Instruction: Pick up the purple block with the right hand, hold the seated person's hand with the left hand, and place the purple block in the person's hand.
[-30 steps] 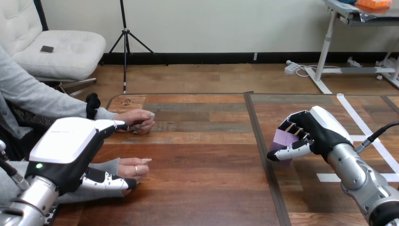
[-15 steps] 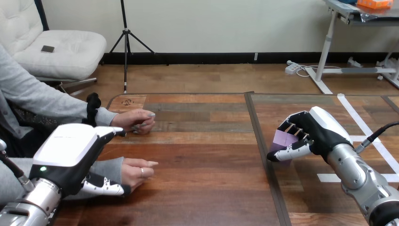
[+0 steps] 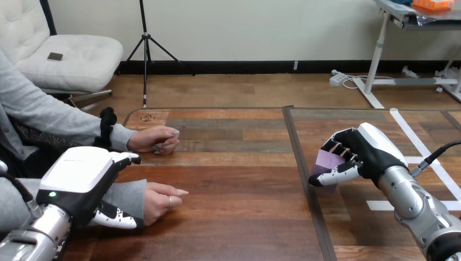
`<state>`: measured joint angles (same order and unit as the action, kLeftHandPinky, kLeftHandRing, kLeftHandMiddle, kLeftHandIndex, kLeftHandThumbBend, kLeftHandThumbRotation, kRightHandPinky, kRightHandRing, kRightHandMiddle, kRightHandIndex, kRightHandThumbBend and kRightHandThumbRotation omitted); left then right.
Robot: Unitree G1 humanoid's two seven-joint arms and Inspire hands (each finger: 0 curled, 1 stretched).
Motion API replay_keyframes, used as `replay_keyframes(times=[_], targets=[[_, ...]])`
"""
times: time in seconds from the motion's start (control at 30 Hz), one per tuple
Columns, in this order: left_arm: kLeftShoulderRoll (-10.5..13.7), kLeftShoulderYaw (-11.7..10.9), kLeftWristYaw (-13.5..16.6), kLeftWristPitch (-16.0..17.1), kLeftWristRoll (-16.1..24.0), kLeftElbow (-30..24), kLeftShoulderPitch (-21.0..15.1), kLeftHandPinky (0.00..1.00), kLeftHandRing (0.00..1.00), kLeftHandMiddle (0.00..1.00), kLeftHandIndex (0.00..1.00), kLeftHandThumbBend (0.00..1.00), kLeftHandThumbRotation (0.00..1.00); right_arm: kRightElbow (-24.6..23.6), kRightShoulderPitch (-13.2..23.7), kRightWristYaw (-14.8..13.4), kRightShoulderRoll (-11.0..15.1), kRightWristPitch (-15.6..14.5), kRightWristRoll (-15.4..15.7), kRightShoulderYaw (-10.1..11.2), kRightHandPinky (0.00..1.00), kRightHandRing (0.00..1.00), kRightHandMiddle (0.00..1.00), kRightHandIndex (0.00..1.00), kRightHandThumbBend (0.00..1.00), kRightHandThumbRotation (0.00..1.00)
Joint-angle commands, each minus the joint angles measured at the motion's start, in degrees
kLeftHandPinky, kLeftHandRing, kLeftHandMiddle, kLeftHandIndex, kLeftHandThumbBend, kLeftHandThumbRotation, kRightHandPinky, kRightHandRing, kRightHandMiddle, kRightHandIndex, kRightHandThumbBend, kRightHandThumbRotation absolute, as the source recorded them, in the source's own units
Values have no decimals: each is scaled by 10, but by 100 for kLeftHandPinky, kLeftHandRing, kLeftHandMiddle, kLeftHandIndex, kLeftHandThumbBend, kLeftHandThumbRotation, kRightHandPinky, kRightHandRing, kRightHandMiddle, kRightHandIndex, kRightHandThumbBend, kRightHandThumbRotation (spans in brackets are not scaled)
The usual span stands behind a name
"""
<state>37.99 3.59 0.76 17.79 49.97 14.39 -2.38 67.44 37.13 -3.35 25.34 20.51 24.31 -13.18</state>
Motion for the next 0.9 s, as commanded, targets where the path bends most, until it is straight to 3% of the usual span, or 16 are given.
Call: replay_keyframes(times=[0.0,0.53,0.87], targets=[[22,11,-6,-5,-8,7,-48,79,79,81,81,100,32,-25,48,-4,18,10,-9,13,42,46,49,49,71,0],[35,35,-37,-25,-2,43,-76,81,80,82,82,100,31,-23,49,-7,18,11,-8,14,40,44,48,49,71,0],[37,56,-14,-35,8,78,-94,79,79,80,81,100,29,-24,47,-7,18,14,-9,14,40,44,48,49,71,0]])
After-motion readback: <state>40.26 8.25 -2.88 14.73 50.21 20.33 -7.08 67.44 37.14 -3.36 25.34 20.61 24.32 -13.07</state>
